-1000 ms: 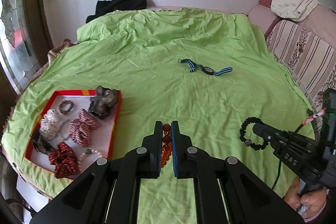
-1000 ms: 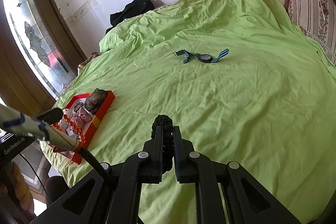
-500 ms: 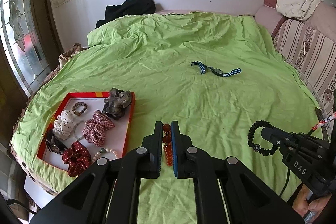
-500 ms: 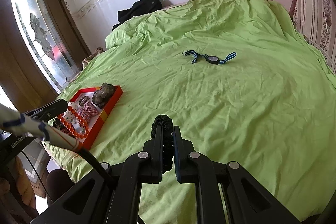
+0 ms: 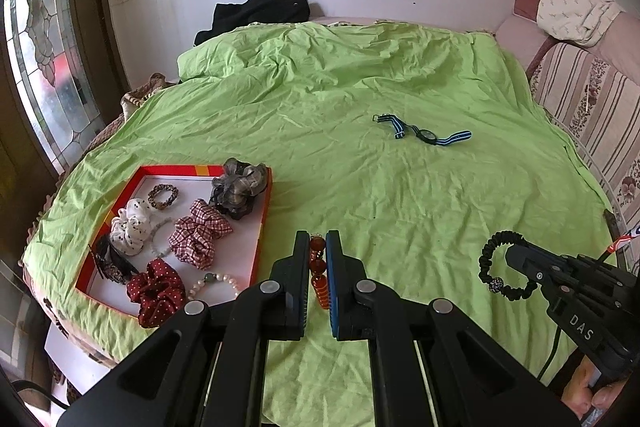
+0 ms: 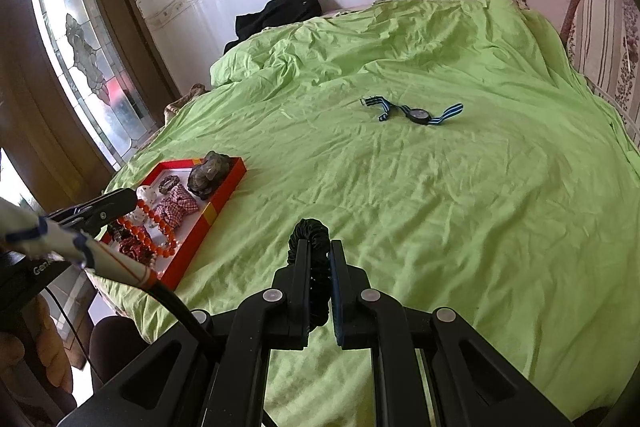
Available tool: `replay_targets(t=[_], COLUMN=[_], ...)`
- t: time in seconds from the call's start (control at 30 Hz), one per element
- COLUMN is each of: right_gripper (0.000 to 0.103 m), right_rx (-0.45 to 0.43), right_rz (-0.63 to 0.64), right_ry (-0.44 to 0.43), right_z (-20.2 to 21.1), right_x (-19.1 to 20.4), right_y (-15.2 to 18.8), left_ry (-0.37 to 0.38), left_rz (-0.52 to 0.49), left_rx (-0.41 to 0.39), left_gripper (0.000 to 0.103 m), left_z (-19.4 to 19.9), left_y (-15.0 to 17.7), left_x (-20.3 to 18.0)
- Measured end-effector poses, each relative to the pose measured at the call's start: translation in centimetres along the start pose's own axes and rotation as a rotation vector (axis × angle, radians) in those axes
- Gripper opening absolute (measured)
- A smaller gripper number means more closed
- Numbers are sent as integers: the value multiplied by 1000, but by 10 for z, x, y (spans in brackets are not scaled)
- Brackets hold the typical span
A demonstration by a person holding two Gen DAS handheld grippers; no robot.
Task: Organize jewelry
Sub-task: 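Carry the red and black bracelets over to the tray with both tools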
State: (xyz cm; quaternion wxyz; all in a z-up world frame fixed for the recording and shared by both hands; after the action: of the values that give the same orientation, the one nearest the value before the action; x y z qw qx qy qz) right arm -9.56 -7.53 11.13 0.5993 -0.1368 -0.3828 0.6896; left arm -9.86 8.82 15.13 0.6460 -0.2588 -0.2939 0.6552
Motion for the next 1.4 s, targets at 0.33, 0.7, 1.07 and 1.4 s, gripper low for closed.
replay_targets(t=[0.33,0.7,1.07,1.4], right_gripper=[9,9,9,9], right_rx=[15,53,92,129], right_rz=[35,67,115,164], right_ry=[-5,-27,-38,-57], right_z=[-4,-16,-31,-46], right_x=[19,43,70,96], right_y=[0,2,5,7], left_ry=[6,7,5,-16], left_rz=[36,84,146,192], left_rx=[7,20,36,45], left_gripper=[7,7,7,7], left_z=[-2,-8,-18,-22], left_y=[4,8,14,19], left_x=[17,42,74,110])
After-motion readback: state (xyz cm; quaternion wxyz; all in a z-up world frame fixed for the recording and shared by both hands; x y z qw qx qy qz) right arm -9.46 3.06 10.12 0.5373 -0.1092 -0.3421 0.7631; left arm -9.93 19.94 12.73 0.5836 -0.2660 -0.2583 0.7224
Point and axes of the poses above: each gripper's, at about its wrist camera, not at the fingertips, and z roughly against the way its jaws point, x to its left, y to its underside, the point moved 5 cm from there along -z, roughly the way its jaws point, and after that the axes turned 1 degree about x, right-handed, at the moved point
